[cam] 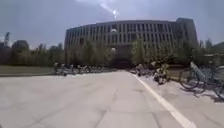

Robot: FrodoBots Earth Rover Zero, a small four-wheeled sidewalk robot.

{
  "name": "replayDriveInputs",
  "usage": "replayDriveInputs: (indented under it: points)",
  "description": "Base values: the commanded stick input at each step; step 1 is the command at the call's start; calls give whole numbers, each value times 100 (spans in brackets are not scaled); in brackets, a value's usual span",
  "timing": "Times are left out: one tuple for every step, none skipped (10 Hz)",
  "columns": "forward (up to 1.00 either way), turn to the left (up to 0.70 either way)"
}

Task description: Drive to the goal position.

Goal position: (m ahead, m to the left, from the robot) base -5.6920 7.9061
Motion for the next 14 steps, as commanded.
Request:
replayDriveInputs:
  points:
    - [70,-35]
    - [70,-35]
    - [70,0]
    - [70,0]
    - [70,0]
    - [70,0]
    - [70,0]
    - [70,0]
    - [70,0]
    - [70,-15]
    - [70,-32]
    - [70,-15]
    - [70,0]
    - [70,0]
